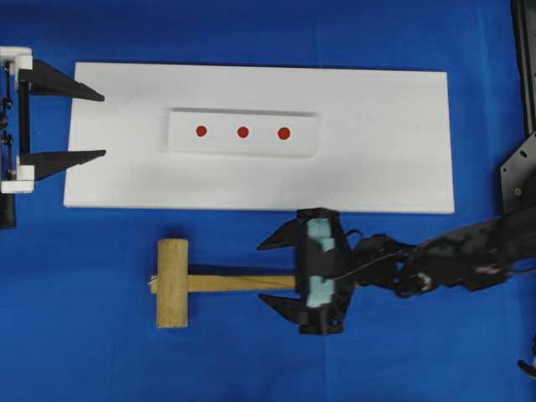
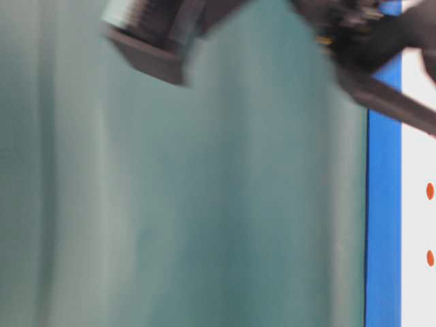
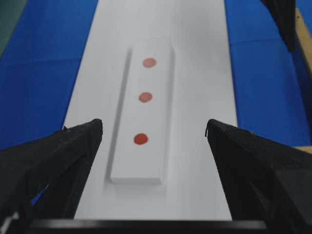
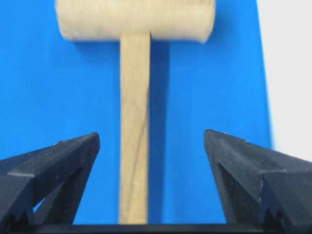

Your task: Hit the mark with a hammer.

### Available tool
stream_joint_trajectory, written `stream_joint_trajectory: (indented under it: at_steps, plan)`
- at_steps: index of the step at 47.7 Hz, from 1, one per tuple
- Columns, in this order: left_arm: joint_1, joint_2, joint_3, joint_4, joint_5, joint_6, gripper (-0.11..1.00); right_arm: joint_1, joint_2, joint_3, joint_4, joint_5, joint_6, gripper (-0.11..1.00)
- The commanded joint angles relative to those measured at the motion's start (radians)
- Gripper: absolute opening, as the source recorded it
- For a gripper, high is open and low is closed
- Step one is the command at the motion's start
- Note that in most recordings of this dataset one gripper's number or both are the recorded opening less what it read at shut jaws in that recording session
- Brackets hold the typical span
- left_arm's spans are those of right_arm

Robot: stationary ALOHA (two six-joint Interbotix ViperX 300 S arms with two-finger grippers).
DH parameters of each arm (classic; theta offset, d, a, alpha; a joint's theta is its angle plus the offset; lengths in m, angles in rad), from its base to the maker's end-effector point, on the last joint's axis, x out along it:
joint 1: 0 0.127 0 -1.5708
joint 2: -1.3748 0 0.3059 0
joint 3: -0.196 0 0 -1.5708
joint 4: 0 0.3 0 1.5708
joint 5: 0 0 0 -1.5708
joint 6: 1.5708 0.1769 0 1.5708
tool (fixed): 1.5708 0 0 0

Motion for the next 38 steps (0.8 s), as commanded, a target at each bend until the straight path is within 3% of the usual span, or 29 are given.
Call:
stream_joint_trajectory:
  at_steps: [1, 16, 26, 38]
  plan:
    - [0.000, 0.002, -0.009, -0.003, -0.005, -0.002, 0.86, -0.011, -0.101, 0.009, -0.002, -0.005, -0.025, 0.84]
    - [-0.018, 0.000, -0.008, -0.003, -0.003, -0.002, 0.86, -0.112, -0.333, 0.135, -0.003, -0.009, -0.155, 0.84]
    - [-0.021, 0.000, -0.006, -0.003, -0.003, -0.002, 0.86, -0.178, -0.500, 0.261, -0.002, -0.002, -0.178, 0.84]
    - [-0.021, -0.002, -0.005, -0.003, 0.000, -0.002, 0.86, -0.187, -0.735, 0.420, -0.003, -0.002, -0.179, 0.84]
